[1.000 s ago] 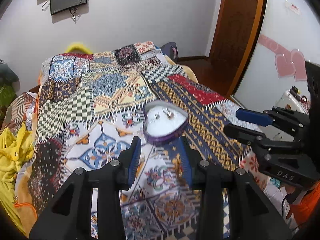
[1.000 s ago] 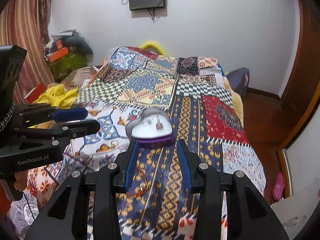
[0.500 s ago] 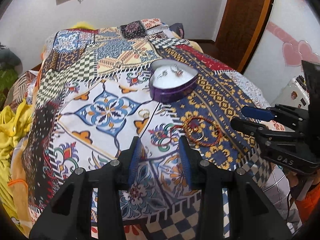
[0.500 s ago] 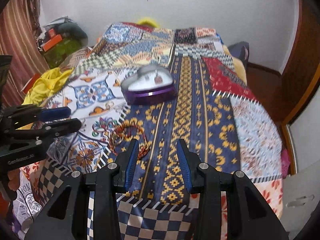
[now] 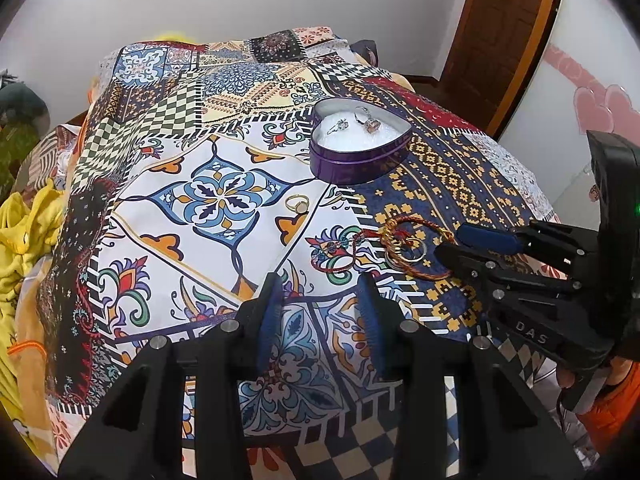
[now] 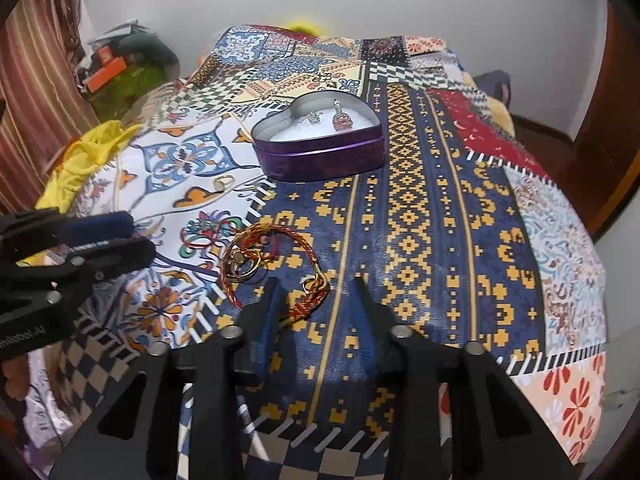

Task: Organize jewelry
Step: 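Grasp the red beaded bracelet on the quilt with the right tool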

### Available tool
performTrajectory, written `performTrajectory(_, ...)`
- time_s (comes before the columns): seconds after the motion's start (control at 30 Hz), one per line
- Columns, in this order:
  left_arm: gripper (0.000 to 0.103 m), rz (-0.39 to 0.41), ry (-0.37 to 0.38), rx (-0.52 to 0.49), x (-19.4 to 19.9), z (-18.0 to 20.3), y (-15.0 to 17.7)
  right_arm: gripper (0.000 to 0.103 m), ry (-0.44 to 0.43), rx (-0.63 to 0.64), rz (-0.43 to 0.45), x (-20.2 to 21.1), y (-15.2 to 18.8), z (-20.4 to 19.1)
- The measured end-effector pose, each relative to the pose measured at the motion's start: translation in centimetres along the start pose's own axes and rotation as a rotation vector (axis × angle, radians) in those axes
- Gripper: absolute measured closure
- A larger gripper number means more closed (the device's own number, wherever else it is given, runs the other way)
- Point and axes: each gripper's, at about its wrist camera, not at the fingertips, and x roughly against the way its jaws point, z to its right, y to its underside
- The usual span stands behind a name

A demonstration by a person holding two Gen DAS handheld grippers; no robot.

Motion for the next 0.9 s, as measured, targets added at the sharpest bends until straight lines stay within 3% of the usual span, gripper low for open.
performTrajectory(0.03,0.065,0.000,0.002,0.001,0.0,0.0,0.0,0.092,0.002,0.005,0.000,0.1,0.1,0.0)
performTrajectory(0.2,0.065,0.002,0.001,0.002,-0.1,-0.1,-0.1,0.096,0.004,0.009,0.014,0.7,0.4,0.1)
performTrajectory(0.6,0.065,-0.010,0.045,-0.023,-0.6,1.4,-0.4,0.096,-0.002,-0.054,0.112,3.5,-1.2,2.1)
performTrajectory(0.9,0.065,-0.033,0.102,-0.029,-2.1,3.1,-0.8,0.096,0.044,-0.103,0.143,4.5,-1.2,4.4)
